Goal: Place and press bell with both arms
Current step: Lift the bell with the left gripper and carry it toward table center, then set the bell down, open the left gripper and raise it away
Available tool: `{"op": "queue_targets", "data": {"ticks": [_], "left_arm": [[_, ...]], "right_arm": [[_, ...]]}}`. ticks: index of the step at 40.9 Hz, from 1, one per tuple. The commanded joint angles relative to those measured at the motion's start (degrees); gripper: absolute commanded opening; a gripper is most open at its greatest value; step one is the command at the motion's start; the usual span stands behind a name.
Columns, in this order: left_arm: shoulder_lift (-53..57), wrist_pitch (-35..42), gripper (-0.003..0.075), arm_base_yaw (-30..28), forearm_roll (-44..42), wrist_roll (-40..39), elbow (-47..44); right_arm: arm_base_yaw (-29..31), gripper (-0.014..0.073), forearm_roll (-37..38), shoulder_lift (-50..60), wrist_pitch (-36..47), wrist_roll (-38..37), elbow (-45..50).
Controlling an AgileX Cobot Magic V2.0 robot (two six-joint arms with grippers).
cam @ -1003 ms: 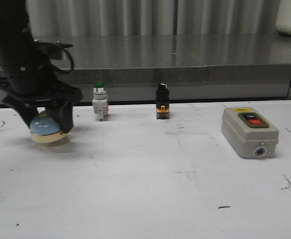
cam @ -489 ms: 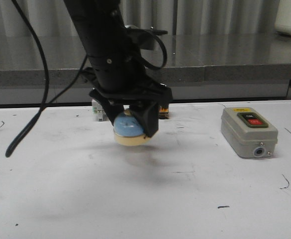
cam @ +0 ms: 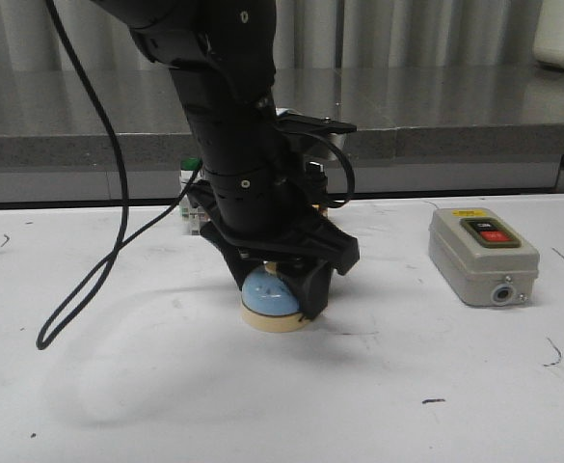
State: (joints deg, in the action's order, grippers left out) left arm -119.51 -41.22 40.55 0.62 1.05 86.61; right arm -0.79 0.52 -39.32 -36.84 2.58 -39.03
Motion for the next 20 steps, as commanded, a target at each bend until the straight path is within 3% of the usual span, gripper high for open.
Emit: {"op": "queue_targets", "data": {"ticks": [1,10,20], "left_arm": [[2.1,1.7,0.0539,0.5,0.5,0.0,1.5],[6.1,0.1,0.0557,0.5,0.6,0.0,1.5],[19.7,-3.8,0.0557,0.5,0.6,0.0,0.5]], "right_arm": [[0.0,0.0561,0.5,-0.3,3.6,0.5,-1.9],[0.0,0.0561,0.5,-0.3,3.6,0.5,-1.9],[0.0,0.0561,0.5,-0.3,3.6,0.5,-1.9]]}}
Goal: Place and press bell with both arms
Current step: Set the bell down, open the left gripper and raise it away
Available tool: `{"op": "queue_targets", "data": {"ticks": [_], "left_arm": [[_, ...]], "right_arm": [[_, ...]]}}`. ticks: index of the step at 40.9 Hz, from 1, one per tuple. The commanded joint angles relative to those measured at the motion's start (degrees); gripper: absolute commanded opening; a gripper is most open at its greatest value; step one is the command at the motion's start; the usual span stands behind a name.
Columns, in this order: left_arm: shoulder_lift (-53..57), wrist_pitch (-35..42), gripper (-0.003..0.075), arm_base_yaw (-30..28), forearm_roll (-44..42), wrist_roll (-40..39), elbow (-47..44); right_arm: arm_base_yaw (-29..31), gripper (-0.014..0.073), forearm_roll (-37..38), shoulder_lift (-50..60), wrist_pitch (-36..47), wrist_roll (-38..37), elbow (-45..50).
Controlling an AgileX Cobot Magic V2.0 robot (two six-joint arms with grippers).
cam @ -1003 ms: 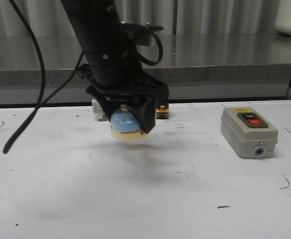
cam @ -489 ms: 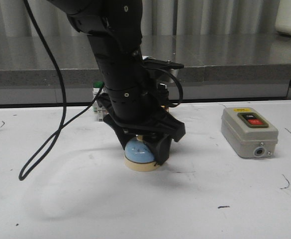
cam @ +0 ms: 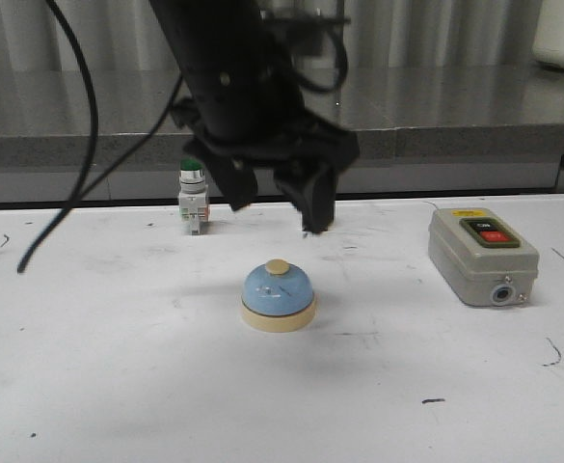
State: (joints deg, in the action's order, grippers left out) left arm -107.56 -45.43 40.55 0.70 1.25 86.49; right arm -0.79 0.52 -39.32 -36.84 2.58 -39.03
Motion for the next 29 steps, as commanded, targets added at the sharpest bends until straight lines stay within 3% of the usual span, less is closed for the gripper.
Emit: {"op": "queue_targets", "data": {"ticks": [1,29], "left_arm": [[9.4,0.4,0.0556,0.3,0.4,-0.2,0.0],[48.6,3.8,0.0556,-4.4,0.4,-1.2,-29.3]], "right_arm": [[0.0,0.0561,0.5,-0.3,3.6,0.5,-1.9],[0.0,0.0561,0.5,-0.3,3.6,0.5,-1.9]]}}
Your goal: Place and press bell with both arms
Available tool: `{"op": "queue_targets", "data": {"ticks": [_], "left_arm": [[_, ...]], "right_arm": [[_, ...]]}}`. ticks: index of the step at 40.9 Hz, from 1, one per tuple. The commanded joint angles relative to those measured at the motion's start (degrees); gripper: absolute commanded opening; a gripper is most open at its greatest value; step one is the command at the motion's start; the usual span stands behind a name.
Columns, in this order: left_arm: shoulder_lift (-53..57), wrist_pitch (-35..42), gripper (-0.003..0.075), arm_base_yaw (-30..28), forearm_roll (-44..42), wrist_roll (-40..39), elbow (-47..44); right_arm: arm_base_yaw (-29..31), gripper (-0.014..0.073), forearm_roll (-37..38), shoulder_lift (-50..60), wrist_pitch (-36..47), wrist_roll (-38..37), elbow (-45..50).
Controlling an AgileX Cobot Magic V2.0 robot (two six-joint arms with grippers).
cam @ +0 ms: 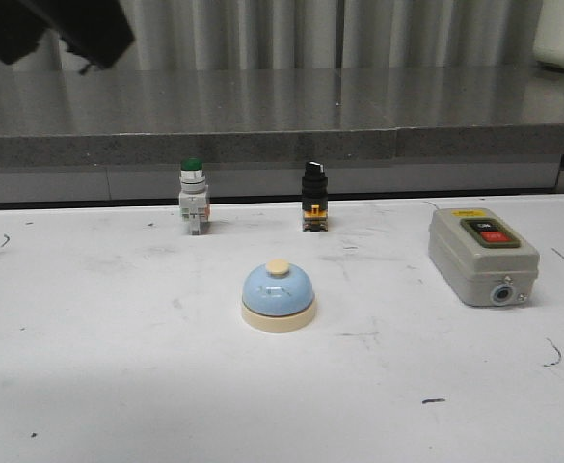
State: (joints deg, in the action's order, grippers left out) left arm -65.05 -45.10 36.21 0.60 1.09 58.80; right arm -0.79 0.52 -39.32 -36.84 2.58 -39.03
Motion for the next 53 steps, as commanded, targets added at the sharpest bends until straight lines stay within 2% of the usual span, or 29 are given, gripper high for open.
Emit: {"op": "queue_targets", "data": {"ticks": [1,9,19,43,48,50,53], "left_arm": [[7.4,3.5,0.0556,-0.1,0.5,-1.5,-2.4],[20.1,3.5,0.0556,-0.1,0.5,-1.8,-9.0],[29.6,3.2,0.0556,-0.1,0.5,-1.8,-11.6],[30.5,3.2,0.0556,-0.1,0.5,-1.8,-11.6],[30.5,3.2,0.0556,-0.1,0.5,-1.8,-11.6],[30.5,3.2,0.0556,-0.1,0.5,-1.8,-11.6],[30.5,3.2,0.0556,-0.1,0.5,-1.8,-11.6]], "right_arm": [[0.0,0.0561,0.5,-0.3,3.6,0.5,-1.9],[0.0,0.0561,0.5,-0.3,3.6,0.5,-1.9],[0.0,0.0561,0.4,-0.3,3.7,0.4,-1.9],[0.0,0.0561,0.3,-0.3,5.8,0.5,-2.0],[-1.5,0.0558,-0.1,-0.3,5.5,0.6,-2.9],[-3.0,0.0542,-0.1,-0.3,4.9,0.6,-3.9],[-5.3,0.0469,-0.1,-0.3,3.1,0.7,-6.3]]}}
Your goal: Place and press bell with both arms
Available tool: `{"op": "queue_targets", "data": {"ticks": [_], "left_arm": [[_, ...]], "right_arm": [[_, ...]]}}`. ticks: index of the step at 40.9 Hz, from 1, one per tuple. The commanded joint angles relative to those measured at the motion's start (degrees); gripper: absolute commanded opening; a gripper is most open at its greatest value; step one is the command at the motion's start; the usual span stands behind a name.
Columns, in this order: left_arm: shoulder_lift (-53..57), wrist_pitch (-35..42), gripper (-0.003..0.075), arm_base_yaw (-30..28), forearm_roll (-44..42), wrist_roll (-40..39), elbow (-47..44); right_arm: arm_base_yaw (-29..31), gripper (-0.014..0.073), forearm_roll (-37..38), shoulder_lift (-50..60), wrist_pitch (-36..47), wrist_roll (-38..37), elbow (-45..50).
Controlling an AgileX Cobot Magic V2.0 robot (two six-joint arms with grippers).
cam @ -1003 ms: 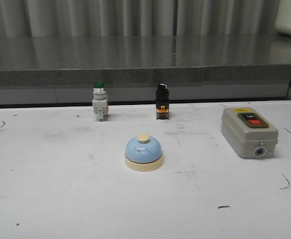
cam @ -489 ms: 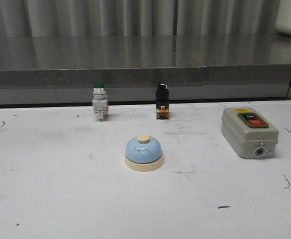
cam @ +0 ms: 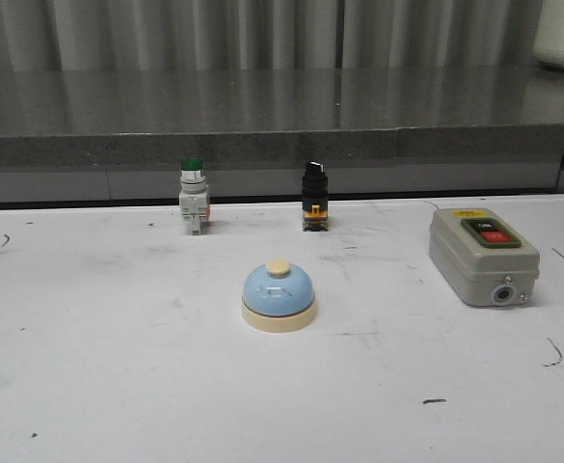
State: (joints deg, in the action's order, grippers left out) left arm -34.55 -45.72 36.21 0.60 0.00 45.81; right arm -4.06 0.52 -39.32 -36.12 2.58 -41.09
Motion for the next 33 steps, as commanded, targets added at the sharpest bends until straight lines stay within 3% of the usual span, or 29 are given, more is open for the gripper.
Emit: {"op": "queue_targets", "data": {"ticks": [1,9,16,33], "left_arm": [[0.0,3.8,0.0556,-0.1,0.5,-0.7,1.4],[0.0,3.8,0.0555,-0.1,0.5,-0.7,1.4],[0.0,3.8,0.0555,-0.1,0.5,-0.7,1.4],[0.0,3.8,0.0554,-0.1,0.5,-0.7,1.4]], "right_arm": [[-2.7,0.0428,-0.1,-0.3,1.8,0.7,-5.4],[-9.7,0.0111,-0.1,-4.2,-2.7,0.7,-13.4],[-16.4,-0.0059,-0.1,-10.4,-6.0,0.7,-20.8],[-30.2,-0.0069,-0.1,-33.3,-8.0,2.3,-36.7]]}}
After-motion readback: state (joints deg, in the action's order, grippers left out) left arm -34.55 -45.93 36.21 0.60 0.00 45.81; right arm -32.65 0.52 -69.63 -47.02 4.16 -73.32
